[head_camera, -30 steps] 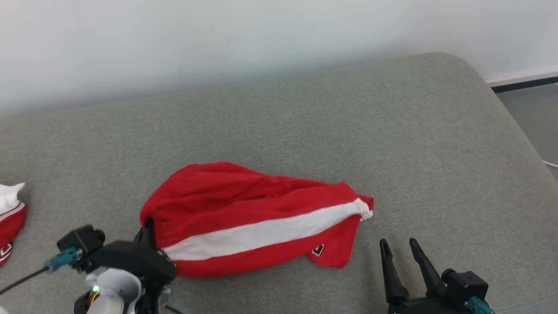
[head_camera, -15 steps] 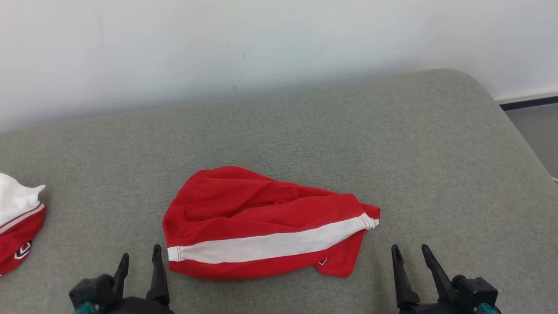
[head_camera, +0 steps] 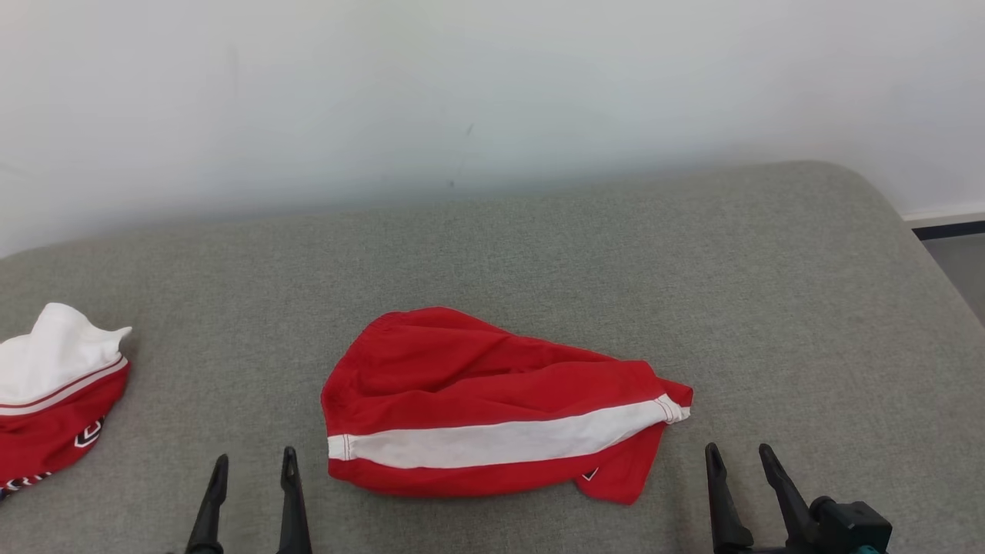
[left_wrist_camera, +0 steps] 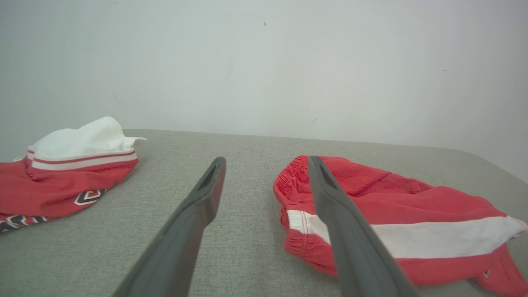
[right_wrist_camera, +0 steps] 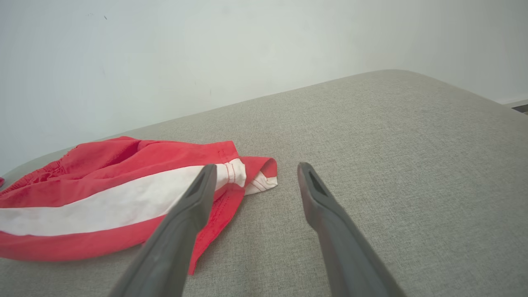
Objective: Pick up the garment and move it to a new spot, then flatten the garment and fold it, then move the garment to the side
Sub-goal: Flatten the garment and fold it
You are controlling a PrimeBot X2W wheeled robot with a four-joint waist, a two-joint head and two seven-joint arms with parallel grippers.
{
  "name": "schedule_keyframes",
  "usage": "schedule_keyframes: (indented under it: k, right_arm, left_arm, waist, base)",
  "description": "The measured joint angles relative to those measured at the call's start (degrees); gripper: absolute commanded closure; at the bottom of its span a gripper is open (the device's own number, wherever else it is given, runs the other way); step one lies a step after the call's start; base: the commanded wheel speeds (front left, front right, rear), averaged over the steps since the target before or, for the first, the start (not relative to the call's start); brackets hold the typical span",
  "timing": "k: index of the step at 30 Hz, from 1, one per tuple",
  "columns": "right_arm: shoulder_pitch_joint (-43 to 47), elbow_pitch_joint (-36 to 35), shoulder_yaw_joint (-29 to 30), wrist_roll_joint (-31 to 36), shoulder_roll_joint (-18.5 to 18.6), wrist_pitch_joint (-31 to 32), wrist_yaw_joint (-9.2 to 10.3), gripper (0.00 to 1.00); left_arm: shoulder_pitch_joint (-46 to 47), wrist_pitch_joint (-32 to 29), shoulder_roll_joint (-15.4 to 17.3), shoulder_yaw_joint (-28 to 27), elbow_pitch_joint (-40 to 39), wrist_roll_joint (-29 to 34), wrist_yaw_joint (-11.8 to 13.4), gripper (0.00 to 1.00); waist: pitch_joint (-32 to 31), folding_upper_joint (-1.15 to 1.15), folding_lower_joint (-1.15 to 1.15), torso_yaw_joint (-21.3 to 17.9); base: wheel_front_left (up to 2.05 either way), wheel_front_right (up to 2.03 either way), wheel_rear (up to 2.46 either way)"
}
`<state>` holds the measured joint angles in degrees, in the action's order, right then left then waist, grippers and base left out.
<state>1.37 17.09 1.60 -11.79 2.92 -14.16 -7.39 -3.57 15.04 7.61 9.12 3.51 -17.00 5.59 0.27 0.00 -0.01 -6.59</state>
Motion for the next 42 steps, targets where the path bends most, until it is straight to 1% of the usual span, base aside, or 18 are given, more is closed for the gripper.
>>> schedule_keyframes:
  k: [1,4,9,12,15,17,23,33,42]
  right_arm:
    - [-0.03,0.14,-0.09,-0.15,0.0,-0.01,0.0,0.0]
    - [-0.05,0.36,-0.04,-0.22,-0.01,-0.08,0.0,0.0]
    - [0.14,0.74,0.11,0.01,0.01,-0.31,0.0,0.0]
    - [0.44,0.99,-0.15,0.32,-0.01,-0.49,0.0,0.0]
    - [0.69,1.16,-0.33,0.42,0.01,-0.55,0.0,0.0]
    - [0.75,1.19,-0.46,0.62,0.0,-0.56,0.0,0.0]
    - [1.02,1.18,-1.19,2.14,0.0,-0.57,0.0,0.0]
    - [1.27,0.8,-1.76,2.3,0.0,-0.41,0.0,0.0]
    - [1.27,0.69,-1.83,1.96,0.0,-0.14,0.0,0.0]
  left_arm:
    - [-0.82,0.0,-0.16,-1.1,-0.43,3.31,-0.04,0.0]
    - [-2.3,0.0,-1.04,-2.83,-0.75,7.14,0.26,0.0]
    - [-4.39,0.0,-2.2,-5.2,0.24,9.96,0.43,0.0]
    - [-5.22,0.0,-2.63,-6.16,1.77,10.13,-0.25,0.0]
    - [-5.66,0.01,-2.9,-6.87,3.54,10.33,-1.48,0.0]
    - [-5.67,0.0,-2.93,-7.09,4.17,10.36,-1.75,0.0]
    - [-5.64,0.01,-3.46,-7.68,6.15,10.38,-4.0,0.0]
    - [-5.5,0.01,-3.89,-9.7,5.86,11.16,-5.58,0.0]
    - [-5.38,0.01,-4.26,-9.69,5.8,11.9,-6.6,0.0]
  waist:
    - [-0.15,0.0,0.0,0.1]
    - [-0.44,0.0,0.0,0.24]
    - [-1.1,0.0,0.0,0.58]
    - [-1.49,0.0,0.0,0.95]
    - [-1.78,0.0,0.0,1.43]
    - [-1.86,0.0,0.0,1.61]
    - [-2.19,0.0,0.0,2.6]
    - [-2.23,0.0,0.01,3.87]
    - [-1.97,0.0,0.01,3.58]
  base:
    - [0.0,0.0,0.0]
    - [0.0,0.0,0.0]
    - [0.0,0.0,0.0]
    - [0.0,0.0,0.0]
    - [0.0,0.0,0.0]
    - [0.0,0.0,0.0]
    - [0.0,0.0,0.0]
    - [0.0,0.0,0.0]
    - [0.0,0.0,0.0]
